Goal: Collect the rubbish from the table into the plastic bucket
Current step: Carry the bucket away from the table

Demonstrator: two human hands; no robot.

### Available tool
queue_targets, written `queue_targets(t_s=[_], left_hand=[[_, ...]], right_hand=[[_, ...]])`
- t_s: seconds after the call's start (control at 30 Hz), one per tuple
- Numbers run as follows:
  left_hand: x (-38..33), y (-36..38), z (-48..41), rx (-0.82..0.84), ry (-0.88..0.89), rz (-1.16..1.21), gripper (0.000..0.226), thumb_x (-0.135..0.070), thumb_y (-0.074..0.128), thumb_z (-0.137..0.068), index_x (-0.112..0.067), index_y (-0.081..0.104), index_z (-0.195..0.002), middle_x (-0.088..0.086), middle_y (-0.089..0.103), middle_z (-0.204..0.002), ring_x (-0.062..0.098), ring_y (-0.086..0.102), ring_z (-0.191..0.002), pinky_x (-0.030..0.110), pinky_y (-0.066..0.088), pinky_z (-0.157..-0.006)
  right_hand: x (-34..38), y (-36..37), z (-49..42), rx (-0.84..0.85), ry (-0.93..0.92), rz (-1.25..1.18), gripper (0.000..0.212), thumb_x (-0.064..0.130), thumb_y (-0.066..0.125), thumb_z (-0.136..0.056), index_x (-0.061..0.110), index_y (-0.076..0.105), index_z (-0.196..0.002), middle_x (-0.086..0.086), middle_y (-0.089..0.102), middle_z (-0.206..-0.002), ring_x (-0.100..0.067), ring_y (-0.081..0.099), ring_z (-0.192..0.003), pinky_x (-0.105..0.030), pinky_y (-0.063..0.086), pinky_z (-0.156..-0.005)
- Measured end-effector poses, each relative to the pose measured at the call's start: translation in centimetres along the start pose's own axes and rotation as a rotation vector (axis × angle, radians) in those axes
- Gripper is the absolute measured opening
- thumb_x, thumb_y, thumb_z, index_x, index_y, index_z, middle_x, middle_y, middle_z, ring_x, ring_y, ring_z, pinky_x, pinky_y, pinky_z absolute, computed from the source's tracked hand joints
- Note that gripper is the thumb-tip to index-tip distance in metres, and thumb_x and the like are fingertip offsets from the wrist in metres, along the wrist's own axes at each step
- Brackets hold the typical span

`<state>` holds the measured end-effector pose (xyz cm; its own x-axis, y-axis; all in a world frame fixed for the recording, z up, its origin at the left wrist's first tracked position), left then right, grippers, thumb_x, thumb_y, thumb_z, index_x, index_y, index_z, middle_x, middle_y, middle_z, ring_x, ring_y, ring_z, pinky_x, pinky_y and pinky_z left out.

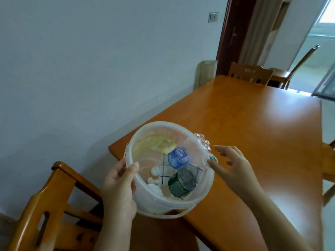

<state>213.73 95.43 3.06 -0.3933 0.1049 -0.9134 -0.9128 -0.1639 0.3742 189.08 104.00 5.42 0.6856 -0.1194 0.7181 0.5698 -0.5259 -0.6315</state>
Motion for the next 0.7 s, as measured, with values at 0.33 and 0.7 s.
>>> queue_targets(t_s=[0.33,0.7], left_hand=[[1.9,4.2,5.0,0.182,-0.074,0.039,0.017,-0.010,0.065,-0.075,-0.017,0.067,-0.091,-0.009,0.068,-0.060,0.006,0.064,-0.058,0.020,0.051,-0.050],[8.3,14.3,17.6,0.305,-0.193,0.035,0.036,-0.017,0.068,-0.065,-0.012,0.064,-0.101,0.005,0.063,-0.084,0.020,0.061,-0.076,0.027,0.053,-0.057]], right_hand=[[-6.1,-6.1,5.0,0.085,0.167,-0.281,0.045,0.034,0.069,-0.070,0.038,0.048,-0.111,0.013,0.054,-0.116,-0.005,0.051,-0.106,-0.022,0.046,-0.077],[-15.3,-20.1,11.4,-0.029,0.254,-0.422,0.057,0.036,0.070,-0.063,0.033,0.047,-0.116,0.018,0.054,-0.110,-0.003,0.054,-0.100,-0.011,0.049,-0.055]])
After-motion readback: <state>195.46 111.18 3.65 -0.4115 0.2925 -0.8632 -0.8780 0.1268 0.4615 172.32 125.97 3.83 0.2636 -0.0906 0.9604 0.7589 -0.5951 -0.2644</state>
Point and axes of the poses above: each hand's wrist, its own z-axis away from the middle knuckle, its own y-axis out of the palm, x = y × z, the point moved 3 cm from there along -z, towards the middle knuckle
